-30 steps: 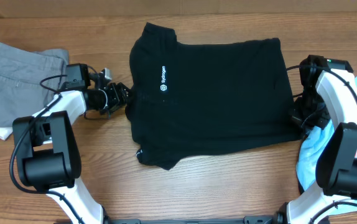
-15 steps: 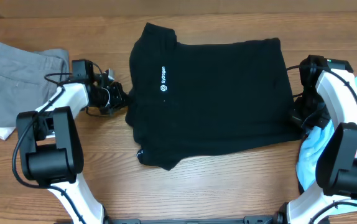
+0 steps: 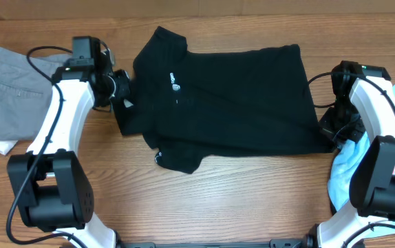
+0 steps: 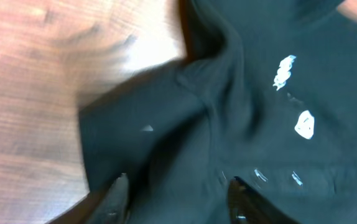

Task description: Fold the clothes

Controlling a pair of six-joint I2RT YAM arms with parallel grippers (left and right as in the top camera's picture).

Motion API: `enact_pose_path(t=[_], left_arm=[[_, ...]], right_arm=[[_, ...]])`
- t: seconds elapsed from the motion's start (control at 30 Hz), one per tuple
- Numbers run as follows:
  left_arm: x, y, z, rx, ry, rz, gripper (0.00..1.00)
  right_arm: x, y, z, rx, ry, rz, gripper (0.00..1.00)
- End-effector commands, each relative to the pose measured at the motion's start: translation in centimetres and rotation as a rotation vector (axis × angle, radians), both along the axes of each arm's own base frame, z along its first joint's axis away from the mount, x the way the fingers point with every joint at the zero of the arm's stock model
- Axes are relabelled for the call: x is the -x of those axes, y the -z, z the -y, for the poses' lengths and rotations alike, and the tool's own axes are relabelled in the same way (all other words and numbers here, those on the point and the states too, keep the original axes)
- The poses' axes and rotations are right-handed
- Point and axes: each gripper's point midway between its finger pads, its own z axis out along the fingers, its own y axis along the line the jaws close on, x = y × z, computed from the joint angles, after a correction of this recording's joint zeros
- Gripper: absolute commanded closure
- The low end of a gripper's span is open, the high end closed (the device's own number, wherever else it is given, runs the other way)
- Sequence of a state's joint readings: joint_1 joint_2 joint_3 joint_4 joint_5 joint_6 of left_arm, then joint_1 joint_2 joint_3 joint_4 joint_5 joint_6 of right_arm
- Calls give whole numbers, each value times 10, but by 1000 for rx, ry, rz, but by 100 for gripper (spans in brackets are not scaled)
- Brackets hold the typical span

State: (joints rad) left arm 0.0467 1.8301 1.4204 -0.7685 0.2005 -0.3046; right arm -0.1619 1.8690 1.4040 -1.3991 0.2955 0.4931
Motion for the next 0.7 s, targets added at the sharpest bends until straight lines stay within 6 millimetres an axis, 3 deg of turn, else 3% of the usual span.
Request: enact_pose_path(t=[0.0, 0.2, 0.4, 0.53, 0.67], left_arm=[[13, 18, -20, -135, -28, -84, 42], [51, 27, -28, -132, -67, -249, 44], [89, 24, 20, 80, 66, -388, 43], [117, 34, 54, 60, 208, -466, 43], [142, 45, 75, 44, 306, -528, 43]], right_arm=[[0, -5, 3, 21, 0, 17, 96], [0, -5, 3, 20, 0, 17, 96], [-1, -5, 2, 14, 2, 22, 96], [-1, -5, 1, 14, 2, 22, 96], [-1, -5, 2, 14, 1, 21, 96]])
